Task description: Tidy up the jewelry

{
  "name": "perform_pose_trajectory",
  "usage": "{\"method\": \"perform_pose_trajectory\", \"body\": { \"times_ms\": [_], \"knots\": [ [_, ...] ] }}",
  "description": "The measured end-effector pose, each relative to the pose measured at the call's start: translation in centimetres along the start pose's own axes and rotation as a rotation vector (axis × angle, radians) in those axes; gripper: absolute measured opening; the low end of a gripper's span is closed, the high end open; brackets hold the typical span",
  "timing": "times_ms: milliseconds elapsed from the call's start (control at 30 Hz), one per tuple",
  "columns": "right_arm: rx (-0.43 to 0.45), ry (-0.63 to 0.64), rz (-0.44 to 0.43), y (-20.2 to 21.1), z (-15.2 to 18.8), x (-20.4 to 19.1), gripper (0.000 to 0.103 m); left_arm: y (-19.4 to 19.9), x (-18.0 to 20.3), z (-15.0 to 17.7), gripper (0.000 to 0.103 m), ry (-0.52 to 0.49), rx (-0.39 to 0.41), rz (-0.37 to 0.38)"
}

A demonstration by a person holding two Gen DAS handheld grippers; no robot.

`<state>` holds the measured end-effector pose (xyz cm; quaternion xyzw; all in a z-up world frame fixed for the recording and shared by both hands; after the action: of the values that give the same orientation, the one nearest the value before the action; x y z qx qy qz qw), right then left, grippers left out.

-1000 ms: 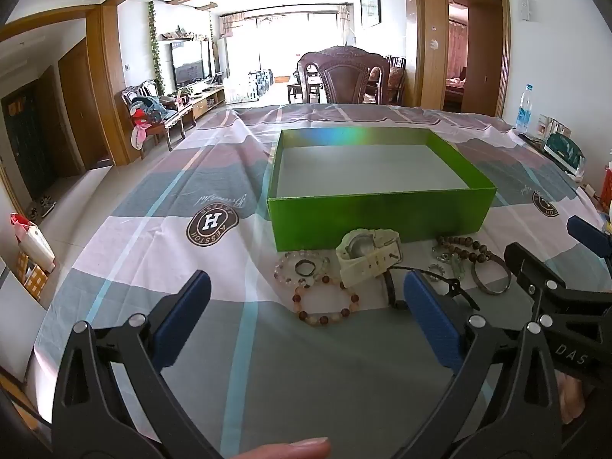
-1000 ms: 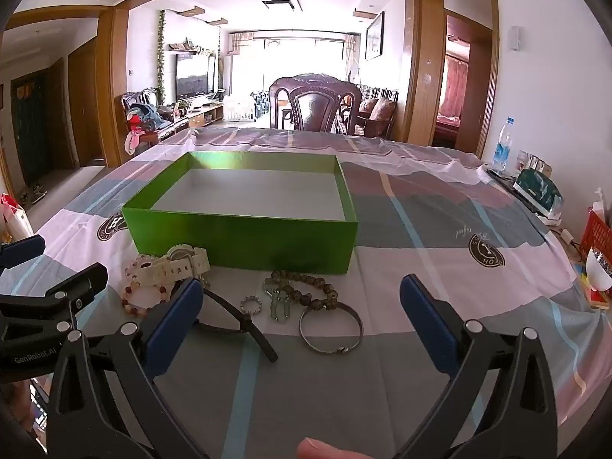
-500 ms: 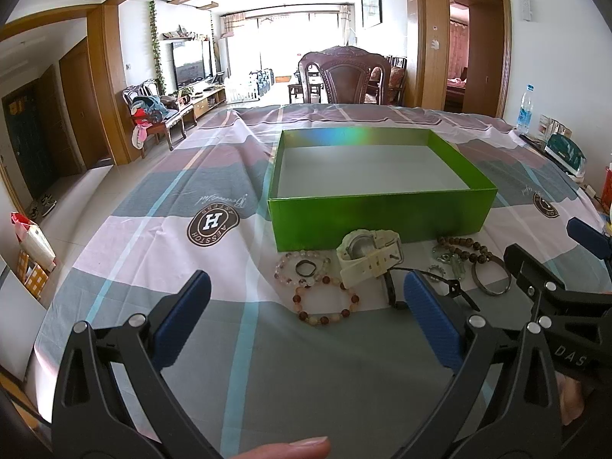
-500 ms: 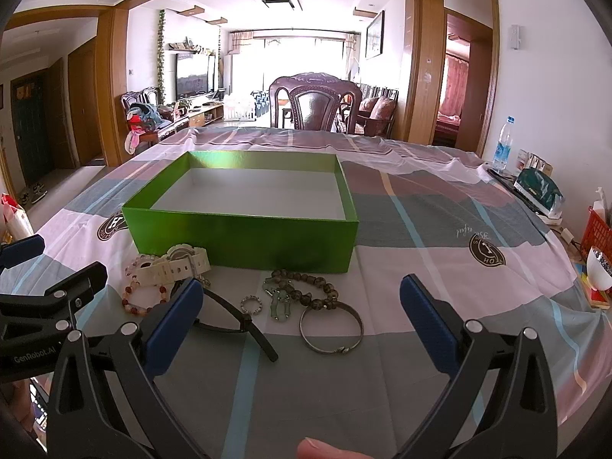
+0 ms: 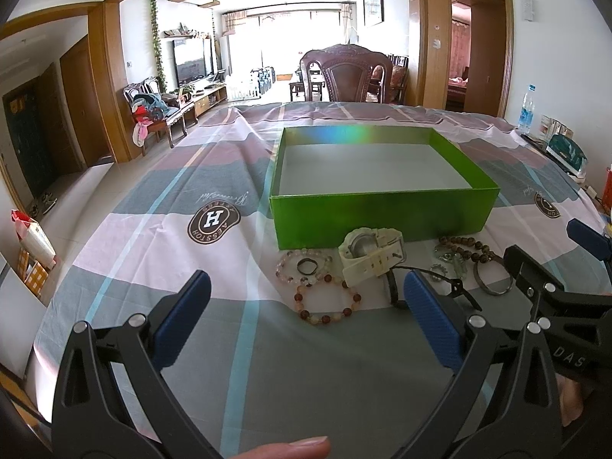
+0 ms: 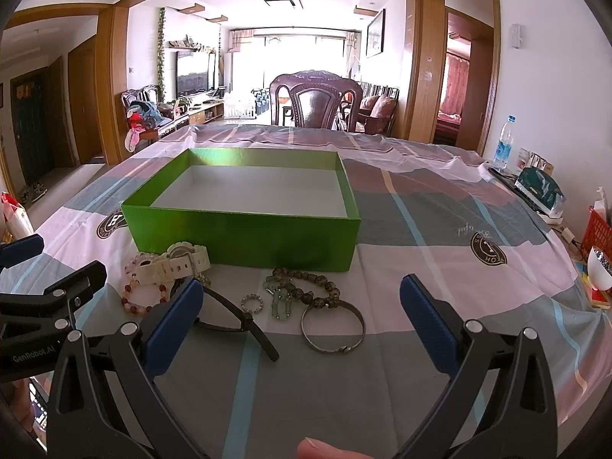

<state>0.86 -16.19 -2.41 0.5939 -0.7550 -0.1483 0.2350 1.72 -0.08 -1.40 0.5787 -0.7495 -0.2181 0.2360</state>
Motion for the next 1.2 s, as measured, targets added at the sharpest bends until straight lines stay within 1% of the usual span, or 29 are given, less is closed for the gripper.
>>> {"method": "perform_pose_trajectory", "body": {
  "times_ms": [1200],
  "knots": [
    [-0.003, 0.000, 0.000, -0.32, 0.30, -0.20, 0.101, -0.05, -0.40, 0.00, 0.100, 0.000, -0.002, 0.000]
  ]
}}
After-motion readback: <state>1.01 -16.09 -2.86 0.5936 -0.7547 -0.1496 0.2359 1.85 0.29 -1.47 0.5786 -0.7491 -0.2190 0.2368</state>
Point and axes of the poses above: each gripper's, at about its wrist camera, not at the fingertips, and y roughly against the way its jaws point, x to its right, z to its underside, the point moved 2 cm from there along -y, roughly the way its jaws point, and after that the axes turned 14 degrees about z, right-handed, at the moved point
